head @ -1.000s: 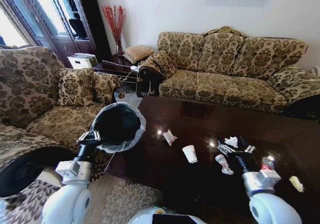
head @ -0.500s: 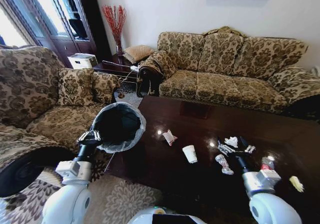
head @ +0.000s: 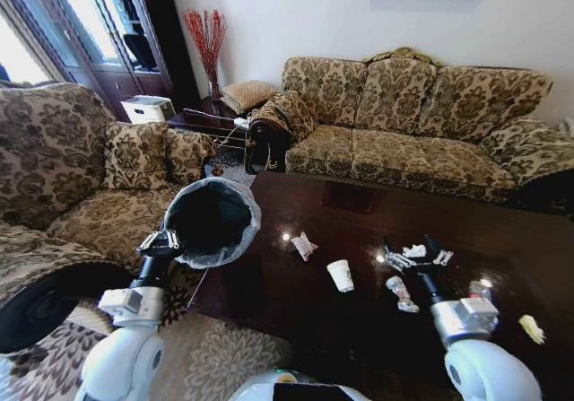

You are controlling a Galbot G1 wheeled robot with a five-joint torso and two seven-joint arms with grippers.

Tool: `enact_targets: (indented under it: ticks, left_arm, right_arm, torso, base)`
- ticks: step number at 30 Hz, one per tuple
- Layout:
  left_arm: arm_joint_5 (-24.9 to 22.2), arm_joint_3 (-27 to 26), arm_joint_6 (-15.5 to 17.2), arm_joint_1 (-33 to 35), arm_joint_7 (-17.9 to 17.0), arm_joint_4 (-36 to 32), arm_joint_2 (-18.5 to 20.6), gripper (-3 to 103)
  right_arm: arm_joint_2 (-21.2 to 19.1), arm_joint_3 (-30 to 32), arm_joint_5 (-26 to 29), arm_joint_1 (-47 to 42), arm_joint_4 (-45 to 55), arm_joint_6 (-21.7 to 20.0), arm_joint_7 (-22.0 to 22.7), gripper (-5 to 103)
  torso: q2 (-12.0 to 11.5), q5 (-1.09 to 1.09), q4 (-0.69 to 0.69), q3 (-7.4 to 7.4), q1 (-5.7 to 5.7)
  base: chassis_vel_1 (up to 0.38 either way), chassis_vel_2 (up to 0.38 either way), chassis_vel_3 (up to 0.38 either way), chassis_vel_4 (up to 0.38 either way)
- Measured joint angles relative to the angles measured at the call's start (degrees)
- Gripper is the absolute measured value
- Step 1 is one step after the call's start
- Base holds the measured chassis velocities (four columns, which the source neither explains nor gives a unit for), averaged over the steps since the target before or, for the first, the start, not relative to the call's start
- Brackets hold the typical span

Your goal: Move to the front of the table and place the trash on the table into the trash bin.

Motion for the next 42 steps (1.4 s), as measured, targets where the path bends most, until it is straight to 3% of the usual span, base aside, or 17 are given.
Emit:
enact_targets:
  ticks: [4,11,13,14,17,25,33,41,42]
  left_arm:
    - [1.7,-0.8,1.4,-0.2,-4.3,1.3,0.3,1]
    - [1.7,-0.8,2.1,-0.1,-6.0,1.6,0.3,1]
    - [1.5,-0.9,2.4,0.3,-6.5,1.5,0.4,1]
    - [1.5,-0.9,2.4,0.3,-6.5,1.5,0.4,1]
    - [-1.1,-1.7,4.1,0.8,-7.8,0.2,1.8,1]
    - [-3.0,-1.8,6.2,1.2,-7.7,-0.2,2.6,1]
    - [-3.3,-2.5,6.4,1.9,-6.0,0.0,2.6,1]
    - [-4.3,-2.5,6.4,1.6,-5.8,-0.1,3.4,1]
    - [-4.4,-2.5,6.4,1.6,-5.8,-0.1,3.5,1]
  right_arm:
    - [-3.2,-2.2,4.1,3.6,-4.8,-0.8,-4.6,100]
    - [-6.1,-9.8,5.1,13.1,-12.3,-2.0,-4.5,100]
    - [-7.5,-15.6,5.1,18.9,-16.2,-2.0,-3.1,100]
    - [-7.5,-15.6,5.1,18.9,-16.2,-2.0,-3.1,100]
    - [-8.4,-30.2,5.6,30.1,-25.7,-0.9,-0.4,100]
    - [-7.1,-43.2,7.3,42.3,-37.2,-1.2,-1.5,100]
    - [-6.4,-49.2,8.9,48.4,-42.0,-4.5,-1.9,100]
    - [-5.9,-49.9,9.7,49.1,-42.8,-8.7,-0.1,101]
    - [-5.9,-49.9,9.7,48.9,-42.8,-8.9,-0.1,98]
  torso:
    - [0.0,-0.01,0.0,0.0,0.0]
    - [0.0,0.01,0.0,0.0,0.0]
    - [0.0,-0.01,0.02,0.01,0.01]
    - [0.0,-0.01,0.02,0.01,0.01]
    - [0.0,-0.01,0.03,0.0,0.0]
    - [0.0,-0.01,0.01,0.01,0.01]
    - [0.0,-0.02,0.01,0.0,0.01]
    - [0.0,-0.01,0.01,0.0,0.0]
    - [0.0,-0.01,0.01,0.0,0.0]
  base:
    - [0.0,0.0,0.0,0.0]
    - [0.0,0.0,0.0,0.0]
    - [0.0,0.0,0.0,0.0]
    - [0.0,0.0,0.0,0.0]
    - [0.0,0.0,0.0,0.0]
    - [0.0,0.0,0.0,0.0]
    - [0.0,0.0,0.0,0.0]
    - [0.0,0.0,0.0,0.0]
    - [0.0,0.0,0.0,0.0]
